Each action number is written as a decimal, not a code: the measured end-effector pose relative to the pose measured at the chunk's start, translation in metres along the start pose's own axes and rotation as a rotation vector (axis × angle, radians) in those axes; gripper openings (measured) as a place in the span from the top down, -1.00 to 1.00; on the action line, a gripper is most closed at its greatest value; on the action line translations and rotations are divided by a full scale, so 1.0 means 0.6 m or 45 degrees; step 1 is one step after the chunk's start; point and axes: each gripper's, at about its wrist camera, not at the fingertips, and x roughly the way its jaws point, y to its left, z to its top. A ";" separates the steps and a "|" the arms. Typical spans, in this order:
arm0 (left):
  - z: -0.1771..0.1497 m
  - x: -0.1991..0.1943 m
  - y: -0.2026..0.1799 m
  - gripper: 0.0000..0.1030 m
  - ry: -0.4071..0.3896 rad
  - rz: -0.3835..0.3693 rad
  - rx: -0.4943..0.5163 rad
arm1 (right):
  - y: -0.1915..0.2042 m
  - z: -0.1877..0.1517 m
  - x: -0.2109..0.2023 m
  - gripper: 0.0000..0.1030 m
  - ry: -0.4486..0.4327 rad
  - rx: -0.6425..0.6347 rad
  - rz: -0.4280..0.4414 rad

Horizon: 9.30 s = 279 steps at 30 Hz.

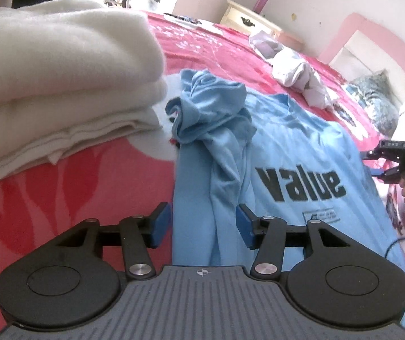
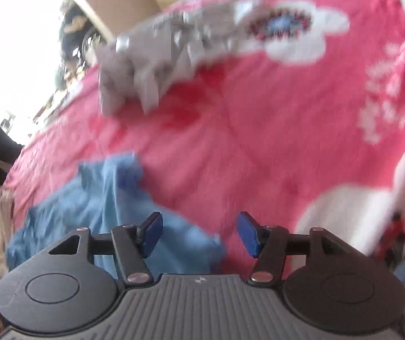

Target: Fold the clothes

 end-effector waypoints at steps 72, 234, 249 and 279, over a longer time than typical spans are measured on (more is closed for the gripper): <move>0.070 0.110 -0.047 0.82 -0.296 0.021 -0.068 | 0.326 0.136 0.180 0.92 -0.350 -0.624 -0.078; -0.133 -0.209 -0.044 0.57 0.212 0.006 0.103 | 0.260 -0.309 -0.282 0.49 -0.061 -0.895 0.092; -0.021 -0.062 0.017 0.41 -0.161 0.093 -0.207 | 0.472 -0.251 -0.009 0.47 -0.041 -0.945 0.310; -0.011 -0.070 -0.027 0.08 -0.378 -0.009 0.146 | 0.490 -0.267 0.012 0.89 0.257 -0.526 0.818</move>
